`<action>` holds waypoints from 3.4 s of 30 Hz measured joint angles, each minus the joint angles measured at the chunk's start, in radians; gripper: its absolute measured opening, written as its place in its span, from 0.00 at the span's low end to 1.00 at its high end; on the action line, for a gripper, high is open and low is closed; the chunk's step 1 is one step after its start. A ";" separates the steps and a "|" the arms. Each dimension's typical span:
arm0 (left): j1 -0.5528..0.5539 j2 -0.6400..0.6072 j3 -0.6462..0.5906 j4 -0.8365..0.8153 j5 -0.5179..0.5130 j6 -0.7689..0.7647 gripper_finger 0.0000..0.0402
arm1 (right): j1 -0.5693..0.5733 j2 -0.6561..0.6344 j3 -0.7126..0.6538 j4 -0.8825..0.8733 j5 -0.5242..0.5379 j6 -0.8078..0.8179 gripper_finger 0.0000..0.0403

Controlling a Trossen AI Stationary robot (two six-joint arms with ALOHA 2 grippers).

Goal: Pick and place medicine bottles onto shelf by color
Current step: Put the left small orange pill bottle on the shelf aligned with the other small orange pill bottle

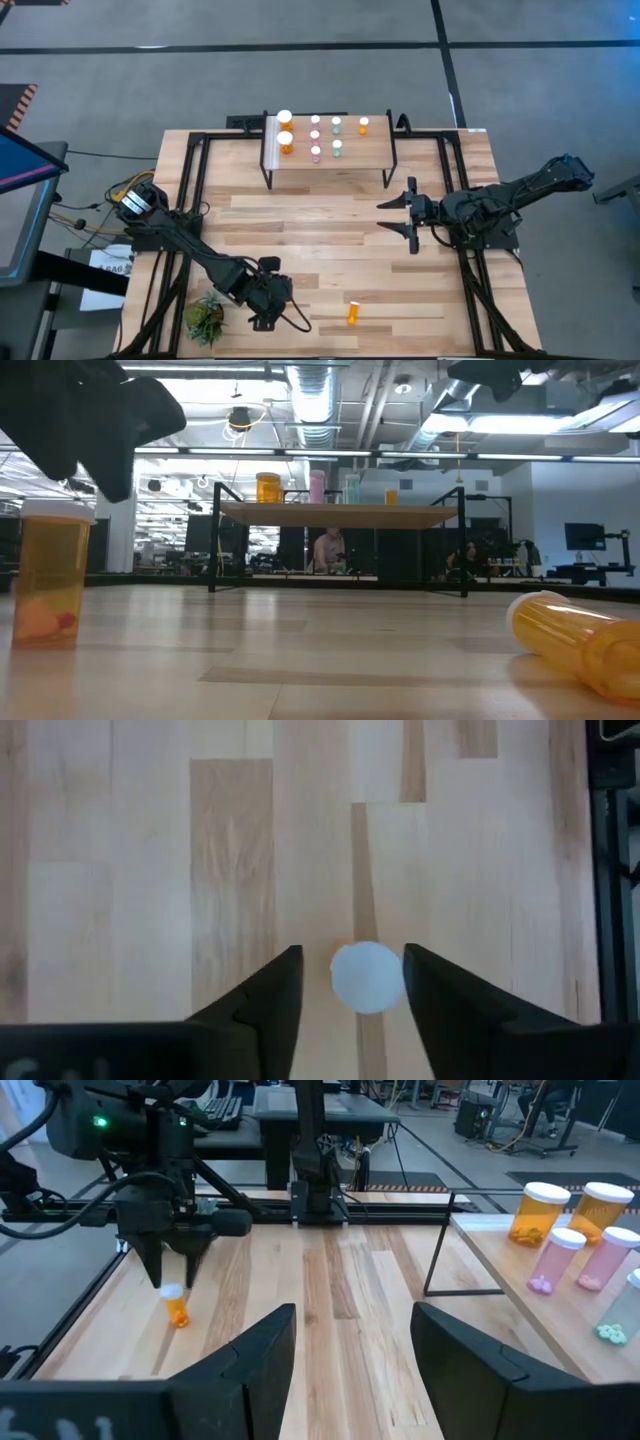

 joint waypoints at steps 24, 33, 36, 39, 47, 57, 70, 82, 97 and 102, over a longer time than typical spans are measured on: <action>-0.267 -0.310 -0.673 0.796 -0.420 -0.193 0.54 | 0.000 0.000 0.001 -0.007 0.000 0.018 0.55; -0.256 -0.311 -0.714 0.839 -0.411 -0.034 0.53 | 0.000 0.000 0.001 -0.007 0.000 0.018 0.55; -0.256 -0.311 -0.714 0.831 -0.408 -0.050 0.54 | 0.000 0.000 0.001 -0.009 0.000 0.023 0.55; -0.253 -0.309 -0.714 0.813 -0.401 -0.097 0.56 | 0.000 0.000 0.001 -0.011 0.000 0.023 0.55; -0.200 -0.157 -0.698 0.914 -0.305 -0.085 0.61 | 0.000 0.000 0.001 -0.010 0.000 0.026 0.55; -0.144 -0.079 -0.672 1.015 -0.235 -0.027 0.62 | 0.000 0.030 0.000 -0.006 0.000 0.032 0.55; -0.136 0.044 -0.671 1.179 -0.254 -0.006 0.62 | -0.009 0.052 0.000 0.004 0.000 0.034 0.55; -0.134 0.049 -0.671 1.183 -0.269 0.031 0.41 | -0.013 0.051 0.000 0.008 0.000 0.034 0.55; -0.037 -0.013 -0.674 1.177 -0.130 -0.030 0.19 | -0.013 0.051 0.000 0.008 0.000 0.034 0.55; 0.019 -0.080 -0.673 1.181 -0.111 0.005 0.19 | -0.013 0.051 0.000 0.009 0.000 0.034 0.55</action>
